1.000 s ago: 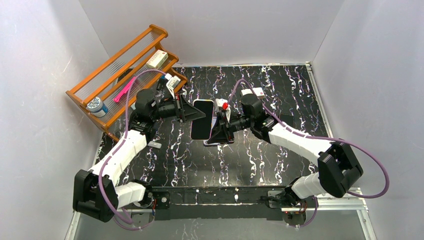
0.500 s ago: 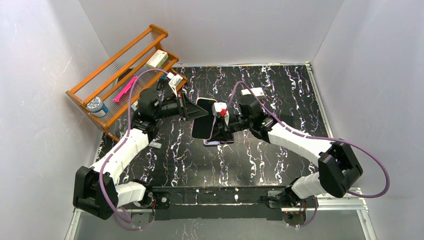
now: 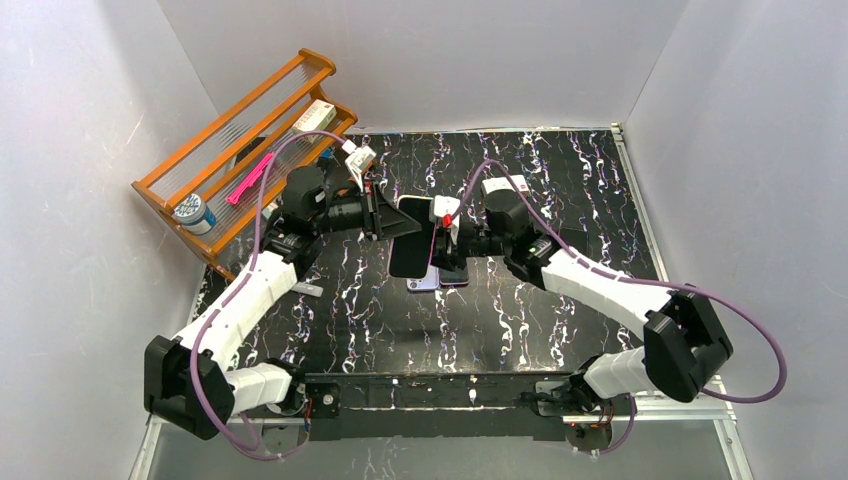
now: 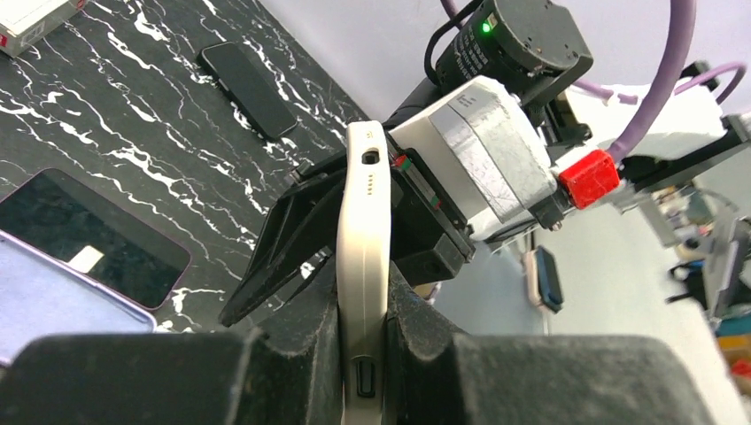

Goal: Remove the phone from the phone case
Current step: Remove the phone case from the phone.

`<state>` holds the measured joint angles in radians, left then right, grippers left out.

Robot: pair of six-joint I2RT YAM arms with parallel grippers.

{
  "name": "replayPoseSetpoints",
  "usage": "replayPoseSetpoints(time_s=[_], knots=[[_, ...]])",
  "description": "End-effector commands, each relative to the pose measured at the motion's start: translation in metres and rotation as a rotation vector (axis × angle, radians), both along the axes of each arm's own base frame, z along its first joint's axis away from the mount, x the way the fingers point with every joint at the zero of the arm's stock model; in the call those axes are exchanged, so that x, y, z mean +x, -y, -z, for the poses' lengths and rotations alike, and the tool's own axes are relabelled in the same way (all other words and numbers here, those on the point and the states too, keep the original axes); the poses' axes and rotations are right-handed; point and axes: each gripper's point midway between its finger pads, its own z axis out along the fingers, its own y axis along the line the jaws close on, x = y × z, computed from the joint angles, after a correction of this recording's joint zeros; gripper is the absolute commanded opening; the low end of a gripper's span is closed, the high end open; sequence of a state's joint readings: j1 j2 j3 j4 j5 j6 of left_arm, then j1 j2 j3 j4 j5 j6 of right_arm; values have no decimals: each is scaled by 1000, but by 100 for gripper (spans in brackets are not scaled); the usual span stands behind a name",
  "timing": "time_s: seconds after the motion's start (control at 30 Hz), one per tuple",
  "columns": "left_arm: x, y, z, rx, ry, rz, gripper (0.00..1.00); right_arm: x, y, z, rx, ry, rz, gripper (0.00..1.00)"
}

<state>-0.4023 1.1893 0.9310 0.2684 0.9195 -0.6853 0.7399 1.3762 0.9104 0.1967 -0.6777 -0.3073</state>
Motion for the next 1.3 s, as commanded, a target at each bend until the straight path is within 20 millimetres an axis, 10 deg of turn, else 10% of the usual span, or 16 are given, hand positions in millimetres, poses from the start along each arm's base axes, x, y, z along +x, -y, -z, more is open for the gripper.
replayPoseSetpoints(time_s=[0.0, 0.3, 0.63, 1.27], knots=[[-19, -4, -19, 58, 192, 67, 0, -9, 10, -8, 30, -50, 45, 44], [-21, -3, -30, -4, 254, 60, 0, -58, 12, -27, 93, -183, -156, 66], [-22, -4, -35, -27, 270, 48, 0, -71, 9, -41, 148, -216, -242, 64], [-16, 2, -37, -81, 93, 34, 0, -57, 4, -35, 119, -157, -218, 1]])
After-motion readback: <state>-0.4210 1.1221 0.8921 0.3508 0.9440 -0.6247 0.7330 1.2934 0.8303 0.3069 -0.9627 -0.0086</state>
